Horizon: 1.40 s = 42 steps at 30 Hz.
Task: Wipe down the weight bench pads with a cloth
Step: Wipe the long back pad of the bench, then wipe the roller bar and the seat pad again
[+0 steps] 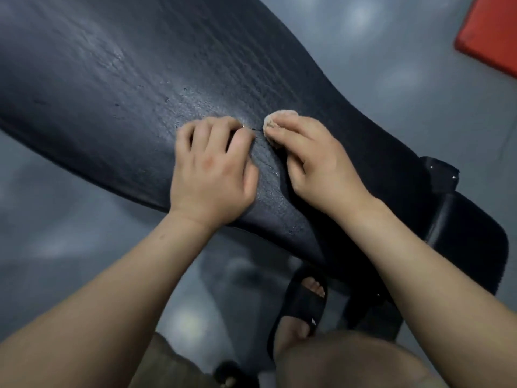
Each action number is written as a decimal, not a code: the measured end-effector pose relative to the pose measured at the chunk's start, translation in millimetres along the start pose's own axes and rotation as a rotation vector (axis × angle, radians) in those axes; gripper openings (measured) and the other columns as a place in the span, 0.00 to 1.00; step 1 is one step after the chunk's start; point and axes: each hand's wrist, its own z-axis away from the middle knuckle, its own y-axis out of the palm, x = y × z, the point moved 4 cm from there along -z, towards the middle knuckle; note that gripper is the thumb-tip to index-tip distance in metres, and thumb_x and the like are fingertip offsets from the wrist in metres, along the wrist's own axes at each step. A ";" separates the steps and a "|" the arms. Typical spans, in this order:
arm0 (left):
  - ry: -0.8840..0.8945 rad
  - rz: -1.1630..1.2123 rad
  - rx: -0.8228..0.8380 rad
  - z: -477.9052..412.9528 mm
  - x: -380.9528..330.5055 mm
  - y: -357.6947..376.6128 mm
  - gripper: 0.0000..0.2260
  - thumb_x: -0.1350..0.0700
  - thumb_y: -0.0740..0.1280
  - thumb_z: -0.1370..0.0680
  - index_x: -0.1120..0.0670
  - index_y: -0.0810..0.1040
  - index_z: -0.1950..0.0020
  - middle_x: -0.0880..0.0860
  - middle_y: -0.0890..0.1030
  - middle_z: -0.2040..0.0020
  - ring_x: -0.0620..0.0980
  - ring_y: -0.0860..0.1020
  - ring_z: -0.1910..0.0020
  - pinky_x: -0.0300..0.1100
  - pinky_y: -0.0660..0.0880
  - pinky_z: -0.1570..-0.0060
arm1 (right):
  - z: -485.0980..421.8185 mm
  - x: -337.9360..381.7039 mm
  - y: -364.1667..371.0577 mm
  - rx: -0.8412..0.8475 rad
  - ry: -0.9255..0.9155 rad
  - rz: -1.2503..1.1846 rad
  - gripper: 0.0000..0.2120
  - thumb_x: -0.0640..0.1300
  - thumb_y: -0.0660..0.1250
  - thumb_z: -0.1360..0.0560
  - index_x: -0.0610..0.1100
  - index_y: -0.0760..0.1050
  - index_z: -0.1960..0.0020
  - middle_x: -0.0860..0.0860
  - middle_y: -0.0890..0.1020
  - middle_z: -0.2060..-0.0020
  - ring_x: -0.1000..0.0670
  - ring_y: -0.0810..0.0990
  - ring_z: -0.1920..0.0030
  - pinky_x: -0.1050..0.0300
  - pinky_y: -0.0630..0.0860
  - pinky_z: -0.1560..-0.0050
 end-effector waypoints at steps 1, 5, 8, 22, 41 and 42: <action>0.001 0.012 0.007 0.4 -0.9 -0.1 0.13 0.53 0.62 0.23 0.54 0.79 0.43 0.54 0.78 0.40 0.59 0.75 0.42 0.56 0.66 0.35 | 3.7 8.3 1.2 0.019 0.000 -0.019 0.22 0.26 0.59 0.28 0.34 0.79 0.37 0.41 0.79 0.37 0.42 0.77 0.34 0.47 0.72 0.32; -0.027 0.060 0.081 -2.6 0.6 2.1 0.10 0.54 0.63 0.23 0.56 0.79 0.46 0.55 0.79 0.40 0.59 0.75 0.42 0.57 0.64 0.30 | 17.2 27.3 0.8 0.120 0.119 -0.053 0.22 0.27 0.62 0.28 0.37 0.80 0.36 0.43 0.79 0.35 0.41 0.77 0.34 0.49 0.72 0.31; -0.067 0.144 0.245 -3.7 4.2 -5.5 0.13 0.54 0.61 0.25 0.56 0.79 0.45 0.55 0.78 0.37 0.60 0.75 0.39 0.57 0.60 0.26 | 27.0 42.6 -10.5 0.227 0.268 -0.021 0.23 0.28 0.63 0.29 0.40 0.81 0.36 0.46 0.80 0.35 0.44 0.77 0.34 0.55 0.70 0.29; -1.343 1.376 0.451 -52.1 5.0 -277.8 0.13 0.48 0.63 0.17 0.55 0.79 0.53 0.55 0.82 0.59 0.51 0.81 0.61 0.47 0.82 0.57 | -129.8 220.4 -196.7 0.445 0.646 -0.506 0.10 0.37 0.72 0.28 0.49 0.77 0.51 0.51 0.80 0.49 0.56 0.80 0.49 0.66 0.74 0.48; -1.256 1.654 -0.240 -113.5 268.8 -583.5 0.19 0.54 0.58 0.14 0.71 0.72 0.37 0.68 0.82 0.43 0.64 0.82 0.42 0.59 0.79 0.40 | -414.5 490.8 -223.5 0.616 0.462 -0.731 0.11 0.39 0.75 0.25 0.48 0.78 0.46 0.50 0.80 0.62 0.51 0.80 0.60 0.49 0.78 0.47; -1.264 1.655 -0.250 -112.9 291.6 -591.6 0.18 0.55 0.57 0.13 0.70 0.72 0.36 0.68 0.82 0.43 0.64 0.82 0.42 0.59 0.79 0.41 | -426.9 507.8 -213.7 0.611 0.476 -0.735 0.10 0.38 0.74 0.25 0.48 0.78 0.46 0.48 0.80 0.62 0.51 0.79 0.61 0.53 0.78 0.50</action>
